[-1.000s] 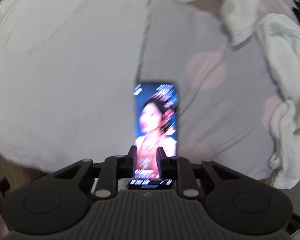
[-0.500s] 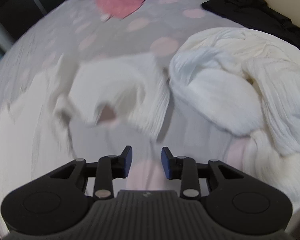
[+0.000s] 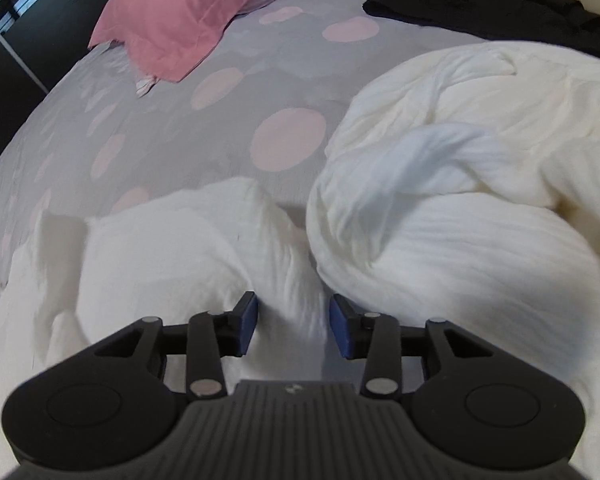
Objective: Fold clothes
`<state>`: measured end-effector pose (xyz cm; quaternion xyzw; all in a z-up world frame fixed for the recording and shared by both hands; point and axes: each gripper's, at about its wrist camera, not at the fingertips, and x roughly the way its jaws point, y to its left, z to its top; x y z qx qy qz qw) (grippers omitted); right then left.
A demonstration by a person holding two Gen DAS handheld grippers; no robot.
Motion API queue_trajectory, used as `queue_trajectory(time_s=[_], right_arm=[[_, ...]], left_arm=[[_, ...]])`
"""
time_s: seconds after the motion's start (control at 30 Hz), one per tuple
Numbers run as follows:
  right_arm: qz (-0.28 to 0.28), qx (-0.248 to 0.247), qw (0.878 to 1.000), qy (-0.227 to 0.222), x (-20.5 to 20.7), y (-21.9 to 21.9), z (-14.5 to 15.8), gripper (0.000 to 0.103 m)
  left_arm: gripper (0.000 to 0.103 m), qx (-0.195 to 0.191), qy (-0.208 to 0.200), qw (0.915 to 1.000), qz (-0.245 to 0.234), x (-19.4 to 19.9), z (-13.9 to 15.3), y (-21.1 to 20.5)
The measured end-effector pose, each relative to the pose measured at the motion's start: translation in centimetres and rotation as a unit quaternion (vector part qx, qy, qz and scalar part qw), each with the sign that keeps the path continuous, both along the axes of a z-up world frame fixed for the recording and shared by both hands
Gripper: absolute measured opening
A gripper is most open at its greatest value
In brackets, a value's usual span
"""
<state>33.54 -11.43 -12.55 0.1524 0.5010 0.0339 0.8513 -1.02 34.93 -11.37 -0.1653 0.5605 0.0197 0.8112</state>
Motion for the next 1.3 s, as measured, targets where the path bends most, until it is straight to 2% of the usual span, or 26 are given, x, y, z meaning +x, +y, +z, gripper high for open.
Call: queue_trajectory(time_s=[0.07,0.1,0.13,0.17,0.33,0.6,0.73,0.9,1.13,1.3], right_arm=[[-0.006,0.003,1.0,-0.006,0.5,0.2,-0.5,0.041],[-0.005,0.002,1.0,-0.011,0.5,0.4,-0.5,0.036],[-0.002,0.003,1.0,-0.015,0.5,0.5,-0.5,0.017],[0.002,0.007,1.0,-0.017,0.5,0.6,-0.3,0.011],[-0.008,0.002,0.998,-0.062,-0.2,0.2,3.4,0.011],[-0.025,-0.014,0.992,-0.122,0.0,-1.6,12.9,0.011],[-0.011,-0.019,0.99,-0.142,-0.1,-0.1,16.7,0.011],[0.036,-0.018,0.987,-0.154,-0.8,4.7,20.4,0.011],[0.13,0.004,0.981,-0.145,-3.3,15.6,23.7,0.011],[0.175,0.028,0.975,-0.133,-5.3,23.5,24.4,0.012]], left_arm=[[0.04,-0.004,0.004,1.0,0.0,0.2,-0.3,0.0],[0.04,-0.004,0.004,1.0,-0.001,0.3,-0.3,0.0],[0.04,-0.002,0.003,1.0,-0.002,0.4,-0.3,-0.2],[0.04,-0.002,0.001,1.0,-0.004,0.4,-0.2,-0.3],[0.04,-0.001,-0.008,0.9999,-0.01,0.2,0.5,-0.8],[0.04,-0.008,-0.039,0.9992,-0.004,-1.2,2.5,-1.1],[0.04,-0.005,-0.044,0.999,-0.006,-1.5,3.0,-1.3],[0.04,0.003,-0.039,0.9992,-0.006,-1.3,2.9,-1.2],[0.04,0.047,-0.017,0.9987,0.013,-1.2,2.5,0.2],[0.04,0.033,-0.023,0.9988,0.027,-1.6,3.0,1.1]])
